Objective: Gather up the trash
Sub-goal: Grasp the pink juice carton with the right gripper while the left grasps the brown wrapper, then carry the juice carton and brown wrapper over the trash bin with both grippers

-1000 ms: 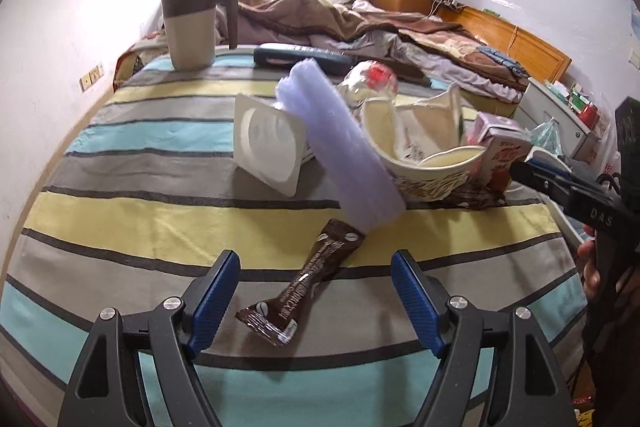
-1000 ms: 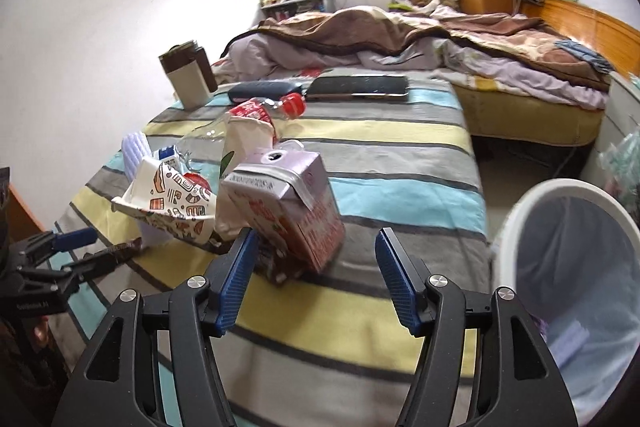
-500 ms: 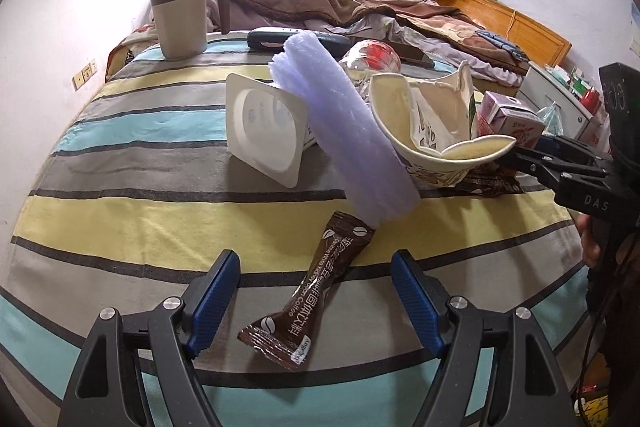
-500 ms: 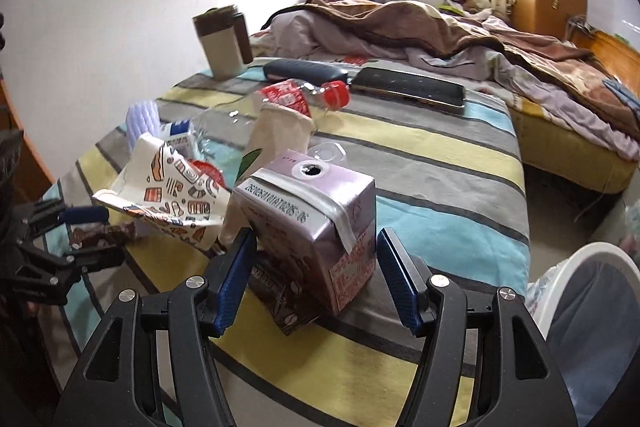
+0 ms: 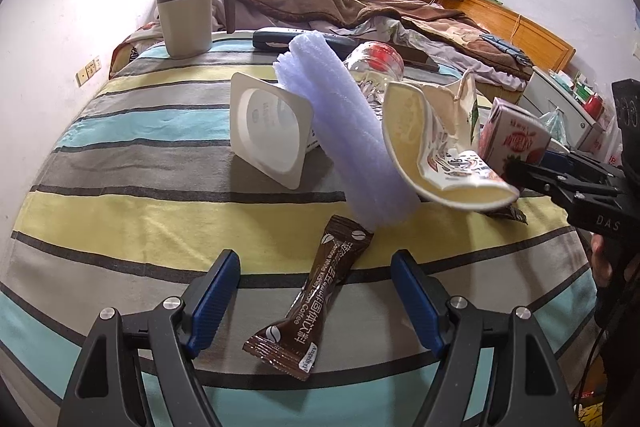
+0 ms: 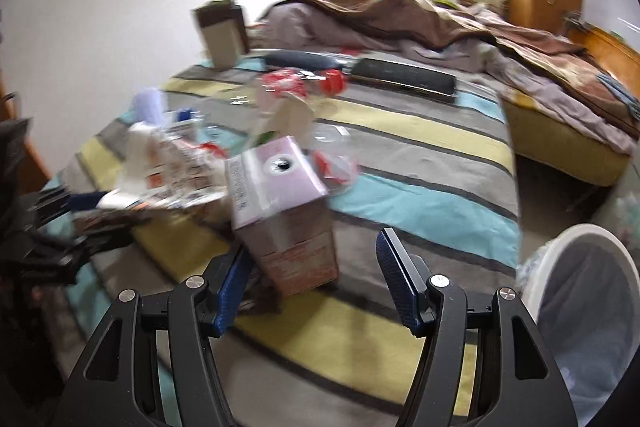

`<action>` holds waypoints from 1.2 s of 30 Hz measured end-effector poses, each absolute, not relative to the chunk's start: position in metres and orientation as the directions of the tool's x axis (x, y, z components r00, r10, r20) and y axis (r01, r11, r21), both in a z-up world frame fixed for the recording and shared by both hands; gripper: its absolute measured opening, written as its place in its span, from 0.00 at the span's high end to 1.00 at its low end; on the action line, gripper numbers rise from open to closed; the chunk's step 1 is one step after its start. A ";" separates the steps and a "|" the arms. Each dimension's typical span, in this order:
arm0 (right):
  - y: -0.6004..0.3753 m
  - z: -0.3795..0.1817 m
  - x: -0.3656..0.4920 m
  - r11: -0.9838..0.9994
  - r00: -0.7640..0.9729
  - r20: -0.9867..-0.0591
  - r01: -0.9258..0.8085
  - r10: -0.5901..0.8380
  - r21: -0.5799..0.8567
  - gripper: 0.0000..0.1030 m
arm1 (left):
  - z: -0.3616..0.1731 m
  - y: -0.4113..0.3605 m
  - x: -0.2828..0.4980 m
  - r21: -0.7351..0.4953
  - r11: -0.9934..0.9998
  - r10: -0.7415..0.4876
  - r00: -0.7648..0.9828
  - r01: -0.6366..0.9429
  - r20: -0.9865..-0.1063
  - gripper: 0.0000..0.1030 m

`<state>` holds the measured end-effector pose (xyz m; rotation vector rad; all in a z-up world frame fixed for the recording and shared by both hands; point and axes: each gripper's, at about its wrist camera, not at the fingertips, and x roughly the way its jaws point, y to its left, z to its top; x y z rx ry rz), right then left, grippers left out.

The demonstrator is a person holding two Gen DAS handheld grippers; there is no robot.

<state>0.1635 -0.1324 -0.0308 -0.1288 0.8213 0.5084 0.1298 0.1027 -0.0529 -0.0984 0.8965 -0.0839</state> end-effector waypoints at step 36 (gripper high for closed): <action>-0.134 -0.030 0.146 0.899 0.625 -0.670 -0.409 0.400 0.155 0.62 | -0.049 0.096 0.113 -0.089 0.995 -0.100 0.625 0.050 -0.774 0.84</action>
